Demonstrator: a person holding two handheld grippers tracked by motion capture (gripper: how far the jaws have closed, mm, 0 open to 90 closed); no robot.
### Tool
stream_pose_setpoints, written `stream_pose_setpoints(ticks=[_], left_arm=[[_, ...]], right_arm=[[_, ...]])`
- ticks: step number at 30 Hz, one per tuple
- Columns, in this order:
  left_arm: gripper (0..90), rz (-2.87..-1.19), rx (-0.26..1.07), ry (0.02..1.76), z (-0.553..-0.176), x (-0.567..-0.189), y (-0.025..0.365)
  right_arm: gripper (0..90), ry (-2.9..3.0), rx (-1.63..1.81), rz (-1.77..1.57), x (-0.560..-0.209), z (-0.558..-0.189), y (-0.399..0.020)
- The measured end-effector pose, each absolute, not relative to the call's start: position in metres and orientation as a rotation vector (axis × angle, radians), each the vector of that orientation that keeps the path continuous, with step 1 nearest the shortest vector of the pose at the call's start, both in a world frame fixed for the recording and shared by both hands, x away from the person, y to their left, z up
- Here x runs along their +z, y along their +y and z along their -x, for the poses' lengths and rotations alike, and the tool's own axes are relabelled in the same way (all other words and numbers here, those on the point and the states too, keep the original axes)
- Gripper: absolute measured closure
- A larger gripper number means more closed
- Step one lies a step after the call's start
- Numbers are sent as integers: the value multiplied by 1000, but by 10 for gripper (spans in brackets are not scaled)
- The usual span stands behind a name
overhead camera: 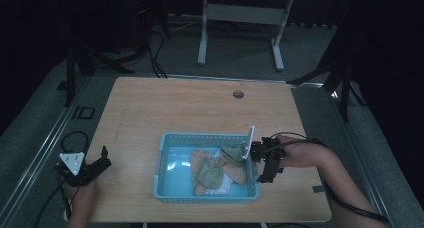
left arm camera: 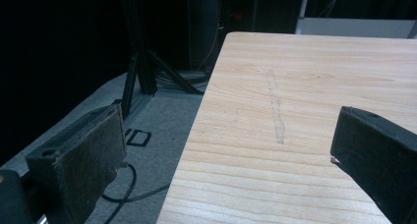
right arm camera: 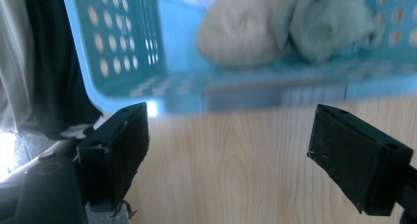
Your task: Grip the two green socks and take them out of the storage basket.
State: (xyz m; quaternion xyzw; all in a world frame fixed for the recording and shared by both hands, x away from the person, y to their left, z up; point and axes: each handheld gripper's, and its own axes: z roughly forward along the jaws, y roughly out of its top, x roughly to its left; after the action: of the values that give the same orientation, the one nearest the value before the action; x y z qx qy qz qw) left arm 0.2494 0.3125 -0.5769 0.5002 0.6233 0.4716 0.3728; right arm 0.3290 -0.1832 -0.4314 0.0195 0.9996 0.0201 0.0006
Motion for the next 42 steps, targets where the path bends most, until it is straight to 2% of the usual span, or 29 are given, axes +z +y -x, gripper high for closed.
stream_pose_setpoints(ticks=[33, 42], left_arm=[[4, -1283, 1204, 1593, -249, -577, 313], [4, -1287, 1201, 1594, -249, -577, 313]], right_arm=[[130, 3175, 94, 201, -462, -331, -74], [167, 3118, 54, 239, -480, -330, -57]])
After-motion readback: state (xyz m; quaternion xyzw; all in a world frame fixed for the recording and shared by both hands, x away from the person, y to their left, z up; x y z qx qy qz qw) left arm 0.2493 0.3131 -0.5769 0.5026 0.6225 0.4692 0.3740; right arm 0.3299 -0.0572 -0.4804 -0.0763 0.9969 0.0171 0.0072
